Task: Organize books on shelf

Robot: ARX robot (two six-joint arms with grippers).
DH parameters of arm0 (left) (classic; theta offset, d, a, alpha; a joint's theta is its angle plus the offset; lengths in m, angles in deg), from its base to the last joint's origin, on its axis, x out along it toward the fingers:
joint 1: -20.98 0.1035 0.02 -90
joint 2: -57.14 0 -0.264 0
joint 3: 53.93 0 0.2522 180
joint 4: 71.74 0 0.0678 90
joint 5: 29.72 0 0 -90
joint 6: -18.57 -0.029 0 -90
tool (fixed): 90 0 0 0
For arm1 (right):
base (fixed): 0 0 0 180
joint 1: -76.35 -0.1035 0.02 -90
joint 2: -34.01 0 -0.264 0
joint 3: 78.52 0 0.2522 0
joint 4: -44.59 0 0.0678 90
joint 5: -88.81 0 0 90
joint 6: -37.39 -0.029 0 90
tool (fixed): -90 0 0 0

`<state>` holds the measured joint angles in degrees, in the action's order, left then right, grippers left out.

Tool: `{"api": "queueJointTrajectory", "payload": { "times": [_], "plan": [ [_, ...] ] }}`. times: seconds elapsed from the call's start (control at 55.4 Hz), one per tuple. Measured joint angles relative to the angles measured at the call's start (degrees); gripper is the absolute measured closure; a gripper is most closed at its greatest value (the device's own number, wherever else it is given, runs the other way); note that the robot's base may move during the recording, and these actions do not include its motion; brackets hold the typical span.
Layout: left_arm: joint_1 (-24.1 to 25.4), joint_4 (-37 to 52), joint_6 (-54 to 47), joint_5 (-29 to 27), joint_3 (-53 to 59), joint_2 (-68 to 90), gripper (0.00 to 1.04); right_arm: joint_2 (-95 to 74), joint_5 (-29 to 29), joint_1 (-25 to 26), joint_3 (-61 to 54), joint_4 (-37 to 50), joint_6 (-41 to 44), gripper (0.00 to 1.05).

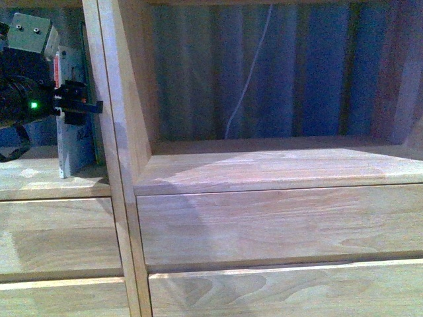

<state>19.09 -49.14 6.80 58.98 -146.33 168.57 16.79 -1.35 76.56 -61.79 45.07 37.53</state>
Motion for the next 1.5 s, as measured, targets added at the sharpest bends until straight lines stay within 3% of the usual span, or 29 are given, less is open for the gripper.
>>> {"api": "queueJointTrajectory", "payload": {
  "times": [0.108, 0.253, 0.541, 0.812, 0.975, 1.498],
  "plan": [
    [0.02, -1.03, 0.55, 0.00, 0.94, -0.61, 0.25, 0.00, -0.02, 0.00, 0.00, 0.00, 0.00, 0.07],
    [0.22, -3.54, 2.16, 0.31, 2.97, -2.78, 0.06, 0.00, 0.00, 0.00, 0.00, 0.00, 0.00, 0.07],
    [1.99, -11.08, 7.76, 4.31, 12.31, -15.63, 0.07, 0.00, -0.02, 0.00, 0.00, 0.00, 0.00, 0.07],
    [3.98, -17.00, 14.64, 13.73, 30.67, -44.85, 0.07, 0.00, 0.00, 0.00, 0.00, 0.00, 0.00, 0.07],
    [5.88, -25.99, 17.73, 16.92, 39.47, -63.87, 0.07, 0.00, 0.00, 0.00, 0.00, 0.00, 0.00, 0.07],
    [5.60, -42.25, 18.21, 15.26, 56.85, -95.06, 0.07, 0.00, 0.00, 0.00, 0.00, 0.00, 0.00, 0.07]
  ]
}}
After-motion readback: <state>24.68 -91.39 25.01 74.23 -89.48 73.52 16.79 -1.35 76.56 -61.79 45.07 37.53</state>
